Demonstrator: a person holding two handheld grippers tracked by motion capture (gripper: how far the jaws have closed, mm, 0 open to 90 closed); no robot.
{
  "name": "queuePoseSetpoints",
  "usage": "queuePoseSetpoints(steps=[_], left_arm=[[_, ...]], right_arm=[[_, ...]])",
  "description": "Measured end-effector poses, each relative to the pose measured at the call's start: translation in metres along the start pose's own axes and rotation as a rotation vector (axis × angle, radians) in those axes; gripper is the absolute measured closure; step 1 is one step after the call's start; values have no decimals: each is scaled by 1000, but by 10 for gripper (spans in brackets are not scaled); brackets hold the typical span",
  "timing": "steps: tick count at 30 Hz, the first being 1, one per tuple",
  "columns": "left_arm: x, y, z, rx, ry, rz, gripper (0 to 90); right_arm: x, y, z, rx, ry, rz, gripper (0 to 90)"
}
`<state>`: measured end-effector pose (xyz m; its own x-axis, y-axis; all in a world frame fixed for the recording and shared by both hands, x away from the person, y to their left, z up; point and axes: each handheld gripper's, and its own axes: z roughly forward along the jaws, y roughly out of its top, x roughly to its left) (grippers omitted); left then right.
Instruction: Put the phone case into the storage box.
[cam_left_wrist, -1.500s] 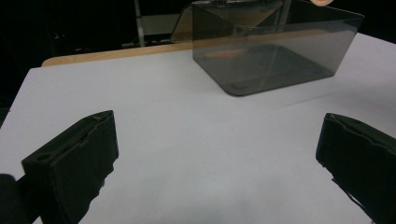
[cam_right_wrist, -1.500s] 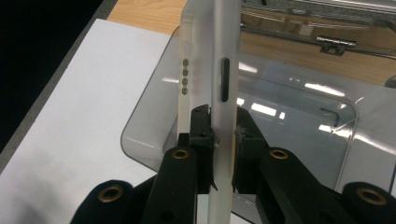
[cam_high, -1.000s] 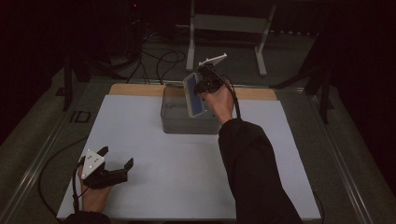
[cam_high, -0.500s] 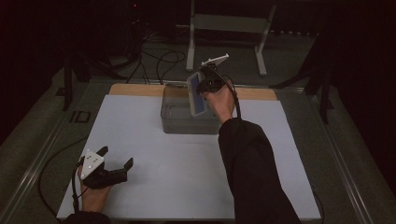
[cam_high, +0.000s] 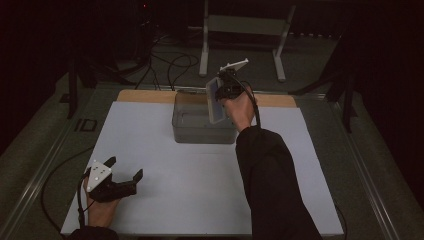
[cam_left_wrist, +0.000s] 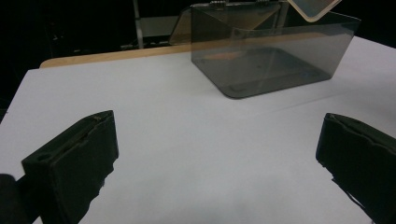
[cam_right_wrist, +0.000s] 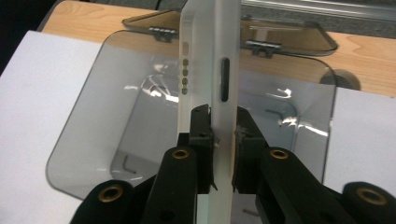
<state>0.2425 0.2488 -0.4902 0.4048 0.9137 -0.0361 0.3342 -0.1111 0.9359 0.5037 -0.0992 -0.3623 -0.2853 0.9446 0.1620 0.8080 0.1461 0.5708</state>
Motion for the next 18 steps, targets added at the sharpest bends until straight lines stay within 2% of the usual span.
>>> queuePoseSetpoints(steps=[11,18], left_arm=[[0,0,0,-1,0,0,0],[-1,0,0,-1,-2,0,0]], right_arm=[[-8,-2,1,-3,-52,3,819],[-15,-3,1,0,-69,23,819]])
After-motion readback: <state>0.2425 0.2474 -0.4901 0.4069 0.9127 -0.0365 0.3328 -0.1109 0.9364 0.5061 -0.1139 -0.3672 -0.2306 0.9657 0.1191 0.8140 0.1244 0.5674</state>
